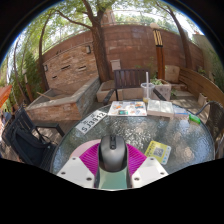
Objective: Arrange mouse
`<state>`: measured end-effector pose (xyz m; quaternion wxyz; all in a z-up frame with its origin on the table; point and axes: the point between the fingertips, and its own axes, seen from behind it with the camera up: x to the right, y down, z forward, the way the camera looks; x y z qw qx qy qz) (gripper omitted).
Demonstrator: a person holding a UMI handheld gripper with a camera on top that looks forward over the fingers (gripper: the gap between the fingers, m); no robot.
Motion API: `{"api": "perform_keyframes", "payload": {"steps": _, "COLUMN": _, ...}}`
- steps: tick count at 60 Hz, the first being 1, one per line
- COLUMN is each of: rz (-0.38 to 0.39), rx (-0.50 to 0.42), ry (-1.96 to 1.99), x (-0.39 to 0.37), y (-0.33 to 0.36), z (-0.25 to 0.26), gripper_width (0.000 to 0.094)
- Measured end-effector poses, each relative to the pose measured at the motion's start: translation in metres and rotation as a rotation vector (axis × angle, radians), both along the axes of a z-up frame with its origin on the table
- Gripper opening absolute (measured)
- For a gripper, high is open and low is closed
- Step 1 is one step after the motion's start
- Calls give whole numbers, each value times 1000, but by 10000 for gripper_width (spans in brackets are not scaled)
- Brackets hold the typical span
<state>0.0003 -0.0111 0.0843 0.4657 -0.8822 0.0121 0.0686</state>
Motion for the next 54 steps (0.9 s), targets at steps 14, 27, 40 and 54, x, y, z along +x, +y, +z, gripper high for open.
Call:
{"api": "perform_keyframes", "payload": {"steps": 14, "rz": 1, "rx": -127, "ry": -57, "x": -42, "y": -13, "z": -96, "gripper_width": 481}}
{"api": "perform_keyframes", "payload": {"steps": 27, "rz": -26, "rx": -82, "ry": -145, "x": -43, "y": -37, "z": -41, "gripper_width": 841}}
{"api": "perform_keyframes", "payload": {"steps": 40, "rz": -77, "rx": -84, "ry": -217, "x": -51, "y": -108, "z": 53, "gripper_width": 854}}
{"api": "perform_keyframes", "payload": {"steps": 54, "rz": -128, "rx": -77, "ry": -238, "x": -59, "y": -172, "z": 103, "gripper_width": 853}}
